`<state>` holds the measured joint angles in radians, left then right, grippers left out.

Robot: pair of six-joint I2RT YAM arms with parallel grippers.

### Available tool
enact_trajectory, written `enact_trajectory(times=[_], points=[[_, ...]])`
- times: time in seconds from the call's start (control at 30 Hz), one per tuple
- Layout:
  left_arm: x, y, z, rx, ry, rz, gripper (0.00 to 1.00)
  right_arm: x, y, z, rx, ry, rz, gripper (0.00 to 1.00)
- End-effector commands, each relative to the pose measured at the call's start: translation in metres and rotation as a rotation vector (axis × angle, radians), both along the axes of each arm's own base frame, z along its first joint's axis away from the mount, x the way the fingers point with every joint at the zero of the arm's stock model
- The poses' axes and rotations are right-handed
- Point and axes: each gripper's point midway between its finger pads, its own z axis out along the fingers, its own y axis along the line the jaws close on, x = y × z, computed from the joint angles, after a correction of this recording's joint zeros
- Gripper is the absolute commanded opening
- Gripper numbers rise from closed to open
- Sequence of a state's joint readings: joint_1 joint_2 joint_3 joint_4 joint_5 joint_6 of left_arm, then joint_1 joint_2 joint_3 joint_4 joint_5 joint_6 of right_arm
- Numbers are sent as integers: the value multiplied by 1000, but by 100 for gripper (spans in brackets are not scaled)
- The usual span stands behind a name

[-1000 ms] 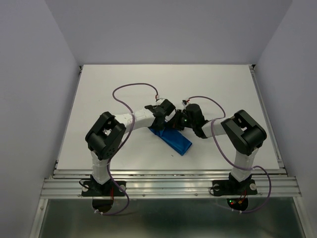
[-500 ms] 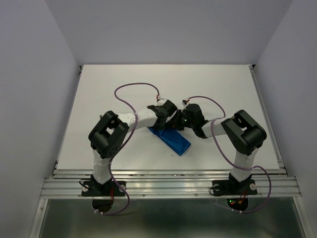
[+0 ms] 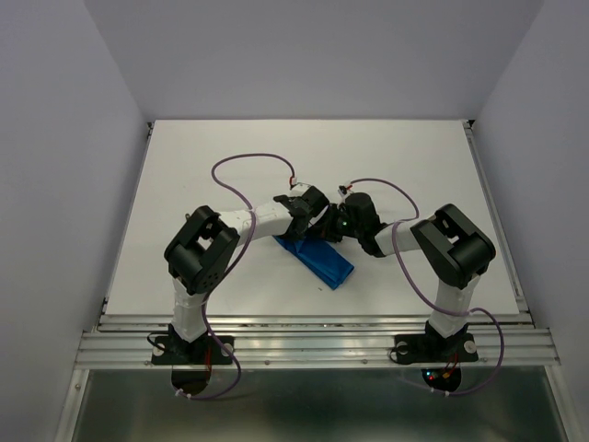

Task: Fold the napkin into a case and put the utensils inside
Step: Grasp the top corner of the smaller rectangle folded napkin from the folded napkin.

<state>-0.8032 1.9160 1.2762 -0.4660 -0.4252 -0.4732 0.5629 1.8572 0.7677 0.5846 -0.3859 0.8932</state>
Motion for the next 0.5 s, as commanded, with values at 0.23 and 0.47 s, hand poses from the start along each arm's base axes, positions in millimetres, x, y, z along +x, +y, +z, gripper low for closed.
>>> enact_trajectory(times=[0.23, 0.47], points=[[7, 6, 17, 34, -46, 26, 29, 7, 4, 15, 25, -52, 15, 1], [8, 8, 16, 44, -51, 36, 21, 6, 4, 15, 23, -51, 16, 1]])
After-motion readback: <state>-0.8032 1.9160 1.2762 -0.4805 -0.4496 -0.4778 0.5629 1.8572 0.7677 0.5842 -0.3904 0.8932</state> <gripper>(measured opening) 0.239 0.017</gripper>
